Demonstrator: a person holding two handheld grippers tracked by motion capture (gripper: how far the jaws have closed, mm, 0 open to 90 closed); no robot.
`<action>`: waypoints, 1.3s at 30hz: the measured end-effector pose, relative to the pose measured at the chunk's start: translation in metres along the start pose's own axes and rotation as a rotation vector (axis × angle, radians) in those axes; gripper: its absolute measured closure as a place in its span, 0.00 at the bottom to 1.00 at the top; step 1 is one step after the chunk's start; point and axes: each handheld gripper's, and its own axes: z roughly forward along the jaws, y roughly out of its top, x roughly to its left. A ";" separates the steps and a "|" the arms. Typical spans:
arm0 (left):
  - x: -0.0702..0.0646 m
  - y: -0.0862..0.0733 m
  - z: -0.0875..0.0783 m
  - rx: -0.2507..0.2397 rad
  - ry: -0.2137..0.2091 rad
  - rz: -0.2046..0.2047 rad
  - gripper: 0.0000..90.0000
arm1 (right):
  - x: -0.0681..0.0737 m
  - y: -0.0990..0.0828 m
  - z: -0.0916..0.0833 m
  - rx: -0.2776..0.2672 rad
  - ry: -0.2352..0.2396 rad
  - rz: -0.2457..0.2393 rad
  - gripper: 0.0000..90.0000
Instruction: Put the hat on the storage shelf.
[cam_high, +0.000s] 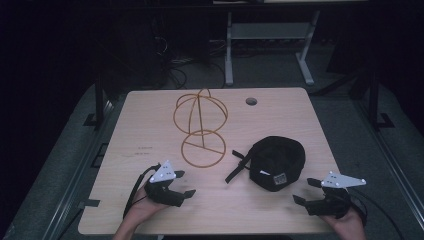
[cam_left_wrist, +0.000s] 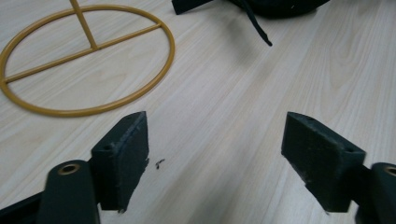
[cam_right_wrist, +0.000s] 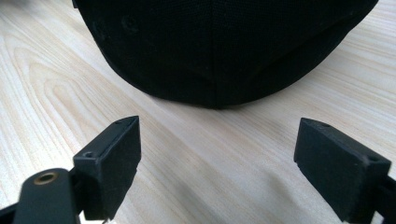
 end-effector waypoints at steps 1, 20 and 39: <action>-0.001 0.001 0.001 -0.002 -0.006 -0.006 0.24 | 0.000 0.000 0.000 0.001 0.000 -0.002 0.16; -0.011 0.017 0.010 0.010 -0.042 0.022 0.21 | -0.002 -0.002 0.000 -0.004 -0.001 0.004 0.16; -0.021 0.051 0.024 0.021 -0.104 0.071 0.22 | -0.002 -0.002 -0.001 -0.007 0.008 -0.001 0.16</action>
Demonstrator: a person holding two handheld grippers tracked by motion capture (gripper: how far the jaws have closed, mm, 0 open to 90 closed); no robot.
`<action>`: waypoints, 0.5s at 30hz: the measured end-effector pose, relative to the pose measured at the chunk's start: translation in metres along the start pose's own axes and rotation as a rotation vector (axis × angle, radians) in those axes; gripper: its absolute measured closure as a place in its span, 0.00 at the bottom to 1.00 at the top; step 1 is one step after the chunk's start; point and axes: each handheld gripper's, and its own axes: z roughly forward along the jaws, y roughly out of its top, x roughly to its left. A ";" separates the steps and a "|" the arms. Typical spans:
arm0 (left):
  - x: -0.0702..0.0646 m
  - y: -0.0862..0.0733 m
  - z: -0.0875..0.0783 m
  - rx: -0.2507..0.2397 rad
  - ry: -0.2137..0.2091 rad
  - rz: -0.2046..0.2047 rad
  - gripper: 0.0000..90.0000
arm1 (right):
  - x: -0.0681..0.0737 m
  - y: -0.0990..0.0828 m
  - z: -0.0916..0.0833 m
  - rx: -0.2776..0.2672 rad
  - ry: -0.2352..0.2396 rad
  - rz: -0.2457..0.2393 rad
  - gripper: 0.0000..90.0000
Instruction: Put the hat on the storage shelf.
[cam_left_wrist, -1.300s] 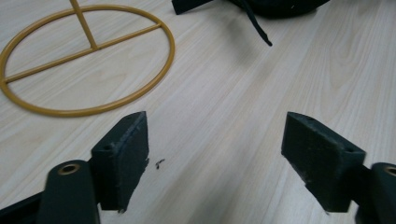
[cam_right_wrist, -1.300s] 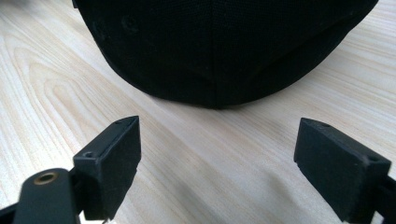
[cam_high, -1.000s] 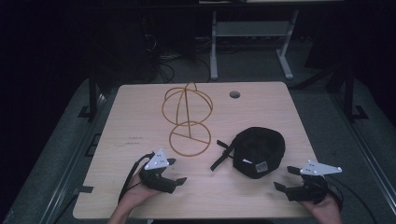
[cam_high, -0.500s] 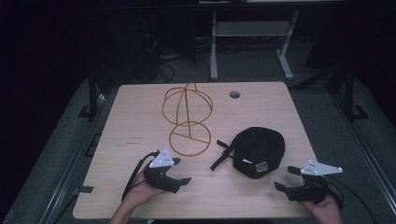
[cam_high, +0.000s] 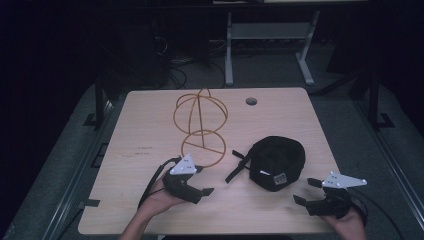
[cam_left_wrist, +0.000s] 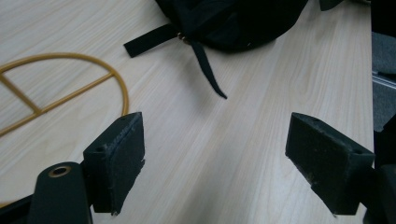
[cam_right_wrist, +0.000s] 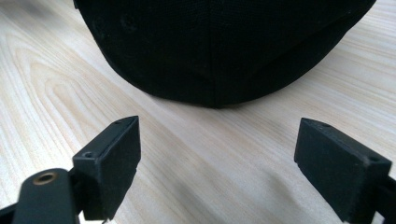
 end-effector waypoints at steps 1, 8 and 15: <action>-0.001 0.003 0.001 0.001 -0.003 0.007 0.22 | 0.000 0.000 0.000 0.000 0.000 0.002 0.16; -0.007 0.021 0.010 0.000 -0.036 0.043 0.22 | 0.000 0.000 -0.002 -0.008 0.006 0.007 0.16; -0.013 0.037 0.019 0.009 -0.060 0.077 0.23 | -0.001 0.000 -0.003 -0.016 0.006 0.014 0.16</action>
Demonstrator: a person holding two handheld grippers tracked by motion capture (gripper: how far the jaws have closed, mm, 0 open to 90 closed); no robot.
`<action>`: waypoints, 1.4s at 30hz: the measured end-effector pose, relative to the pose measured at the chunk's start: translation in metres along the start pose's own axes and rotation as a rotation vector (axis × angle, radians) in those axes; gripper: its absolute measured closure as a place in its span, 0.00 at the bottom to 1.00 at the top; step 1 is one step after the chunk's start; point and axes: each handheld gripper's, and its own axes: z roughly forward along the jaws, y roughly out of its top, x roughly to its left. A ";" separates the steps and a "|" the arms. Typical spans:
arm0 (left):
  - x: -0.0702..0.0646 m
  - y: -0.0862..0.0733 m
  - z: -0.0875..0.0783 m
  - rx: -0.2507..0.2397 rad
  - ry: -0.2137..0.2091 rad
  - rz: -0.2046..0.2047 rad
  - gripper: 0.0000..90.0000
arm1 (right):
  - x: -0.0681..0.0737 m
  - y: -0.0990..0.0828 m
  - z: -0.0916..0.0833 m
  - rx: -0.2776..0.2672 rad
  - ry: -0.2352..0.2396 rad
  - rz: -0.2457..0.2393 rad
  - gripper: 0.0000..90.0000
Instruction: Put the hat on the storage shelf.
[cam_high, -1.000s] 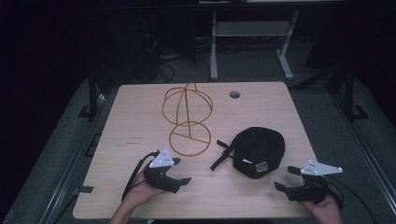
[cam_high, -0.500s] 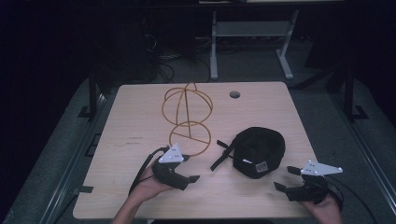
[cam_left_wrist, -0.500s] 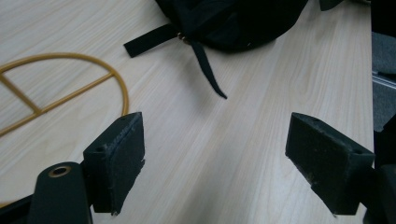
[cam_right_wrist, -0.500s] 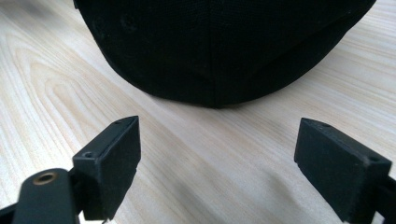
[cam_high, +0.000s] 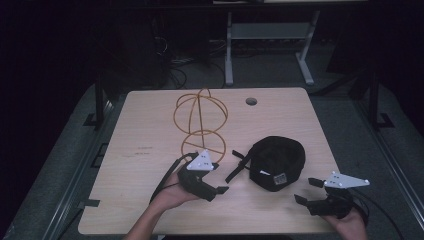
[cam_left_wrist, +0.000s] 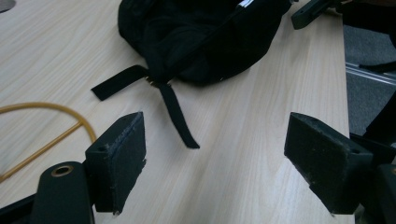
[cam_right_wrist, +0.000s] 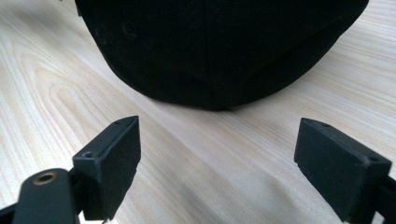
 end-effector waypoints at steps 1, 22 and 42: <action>-0.001 0.002 0.002 0.002 -0.003 0.002 0.23 | 0.000 0.000 0.000 -0.001 0.001 0.000 0.16; -0.008 0.051 0.038 0.025 -0.093 0.067 0.26 | -0.004 -0.001 -0.004 -0.024 0.006 0.011 0.16; -0.019 0.084 0.080 0.064 -0.183 0.130 0.33 | -0.006 -0.001 -0.005 -0.036 0.007 0.016 0.16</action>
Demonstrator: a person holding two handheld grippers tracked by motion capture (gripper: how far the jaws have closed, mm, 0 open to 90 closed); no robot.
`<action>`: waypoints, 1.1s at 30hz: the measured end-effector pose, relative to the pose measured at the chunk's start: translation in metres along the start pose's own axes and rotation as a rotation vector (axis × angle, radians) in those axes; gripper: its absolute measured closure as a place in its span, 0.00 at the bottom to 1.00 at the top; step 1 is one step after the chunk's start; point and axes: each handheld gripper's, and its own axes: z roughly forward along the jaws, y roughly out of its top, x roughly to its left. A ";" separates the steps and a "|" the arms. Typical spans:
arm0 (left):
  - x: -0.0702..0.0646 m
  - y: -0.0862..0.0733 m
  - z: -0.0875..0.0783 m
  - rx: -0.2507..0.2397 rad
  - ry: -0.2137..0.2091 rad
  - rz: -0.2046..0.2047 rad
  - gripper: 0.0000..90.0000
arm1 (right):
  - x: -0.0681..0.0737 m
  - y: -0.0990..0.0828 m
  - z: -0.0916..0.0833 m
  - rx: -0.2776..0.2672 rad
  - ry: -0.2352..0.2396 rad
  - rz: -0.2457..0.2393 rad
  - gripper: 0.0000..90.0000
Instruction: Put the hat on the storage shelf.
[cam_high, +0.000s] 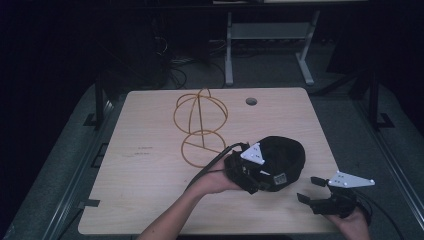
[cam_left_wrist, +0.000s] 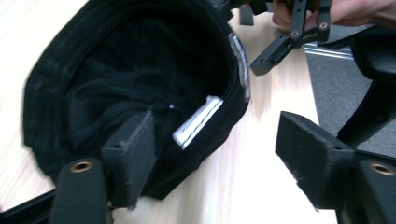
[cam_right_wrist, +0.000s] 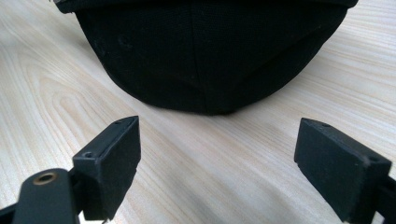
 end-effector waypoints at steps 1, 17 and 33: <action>0.000 0.001 0.003 0.006 -0.007 -0.002 0.33 | 0.000 0.000 0.000 -0.001 0.000 0.000 0.16; 0.002 0.005 0.028 0.122 -0.042 0.069 0.60 | 0.001 0.000 0.002 0.003 -0.001 -0.010 0.16; 0.003 0.019 0.022 0.085 -0.062 0.102 0.89 | 0.005 0.000 0.005 -0.012 0.007 -0.014 0.16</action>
